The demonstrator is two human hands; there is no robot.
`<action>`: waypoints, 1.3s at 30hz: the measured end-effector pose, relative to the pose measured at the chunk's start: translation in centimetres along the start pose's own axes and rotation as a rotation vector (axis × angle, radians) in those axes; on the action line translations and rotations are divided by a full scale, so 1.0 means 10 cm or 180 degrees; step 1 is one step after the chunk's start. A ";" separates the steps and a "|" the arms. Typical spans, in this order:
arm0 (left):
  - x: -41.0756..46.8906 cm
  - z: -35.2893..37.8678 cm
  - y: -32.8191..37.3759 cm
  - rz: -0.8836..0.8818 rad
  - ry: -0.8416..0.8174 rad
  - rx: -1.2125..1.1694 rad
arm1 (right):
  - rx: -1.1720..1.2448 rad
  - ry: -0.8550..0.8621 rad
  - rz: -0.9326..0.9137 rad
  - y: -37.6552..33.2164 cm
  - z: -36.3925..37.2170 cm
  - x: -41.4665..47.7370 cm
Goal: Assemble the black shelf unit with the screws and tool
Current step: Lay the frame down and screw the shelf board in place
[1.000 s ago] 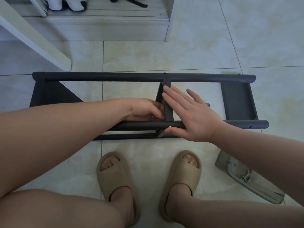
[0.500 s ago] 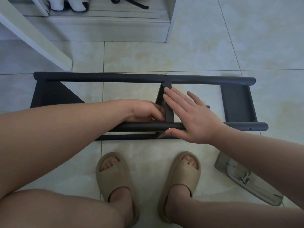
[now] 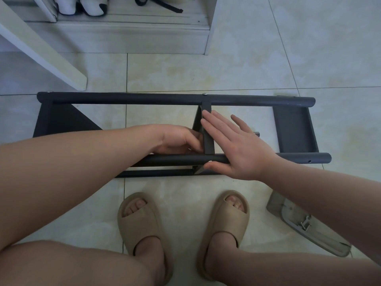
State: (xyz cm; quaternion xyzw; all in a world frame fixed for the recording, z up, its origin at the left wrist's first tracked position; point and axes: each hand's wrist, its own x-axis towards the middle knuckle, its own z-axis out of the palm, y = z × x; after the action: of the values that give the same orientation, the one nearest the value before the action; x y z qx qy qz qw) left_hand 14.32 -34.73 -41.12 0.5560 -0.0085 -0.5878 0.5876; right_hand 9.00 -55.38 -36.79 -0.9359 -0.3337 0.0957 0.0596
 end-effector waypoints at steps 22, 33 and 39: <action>0.02 -0.03 -0.03 -0.0213 -0.0048 0.0351 | 0.0011 0.0065 -0.0013 0.00 0.01 0.00; -0.02 0.00 0.00 -0.0136 -0.0042 0.0165 | -0.0009 0.0087 -0.0015 0.01 0.01 0.00; 0.00 0.02 -0.01 -0.0019 0.0339 0.0421 | -0.0005 0.0043 -0.0007 0.00 0.00 0.00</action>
State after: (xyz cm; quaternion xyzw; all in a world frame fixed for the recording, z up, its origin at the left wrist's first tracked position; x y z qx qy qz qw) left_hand 14.12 -34.80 -41.17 0.6241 -0.0145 -0.5574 0.5474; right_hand 9.00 -55.39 -36.81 -0.9362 -0.3344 0.0891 0.0612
